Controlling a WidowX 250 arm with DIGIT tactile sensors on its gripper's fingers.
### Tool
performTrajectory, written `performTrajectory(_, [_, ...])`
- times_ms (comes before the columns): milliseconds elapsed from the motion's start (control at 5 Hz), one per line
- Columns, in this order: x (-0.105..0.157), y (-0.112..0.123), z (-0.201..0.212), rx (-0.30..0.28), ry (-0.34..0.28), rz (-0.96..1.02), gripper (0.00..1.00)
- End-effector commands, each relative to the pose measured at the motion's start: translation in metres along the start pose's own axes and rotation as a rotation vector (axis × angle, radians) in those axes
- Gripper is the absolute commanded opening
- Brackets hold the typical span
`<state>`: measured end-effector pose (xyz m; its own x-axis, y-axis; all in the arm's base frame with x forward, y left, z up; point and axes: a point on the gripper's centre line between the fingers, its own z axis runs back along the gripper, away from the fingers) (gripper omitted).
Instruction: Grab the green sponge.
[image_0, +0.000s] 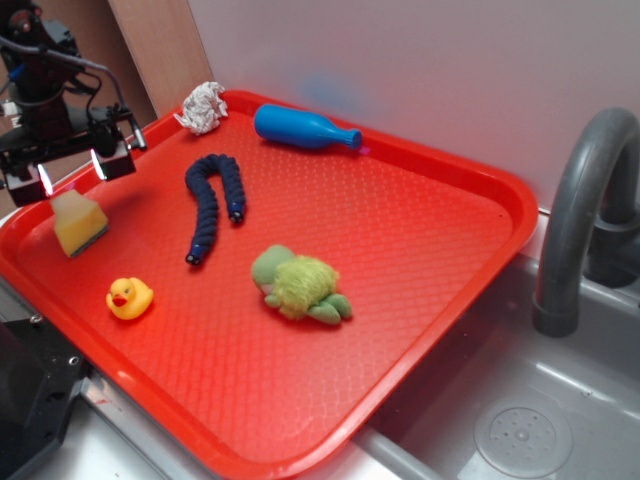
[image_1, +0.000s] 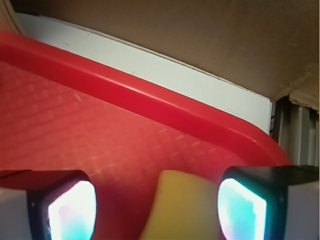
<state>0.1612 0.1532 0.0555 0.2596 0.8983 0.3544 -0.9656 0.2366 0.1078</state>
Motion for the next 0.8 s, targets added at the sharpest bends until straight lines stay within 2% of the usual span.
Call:
performTrajectory(0, [-0.010, 0.033, -0.017, -0.015, 0.136, -0.020, 1.00])
performTrajectory(200, [-0.019, 0.027, -0.022, -0.072, 0.163, -0.047, 0.00])
performTrajectory(400, [-0.019, 0.024, -0.016, -0.132, 0.162, -0.081, 0.00])
performTrajectory(600, [-0.014, 0.011, 0.012, -0.239, 0.166, -0.245, 0.00])
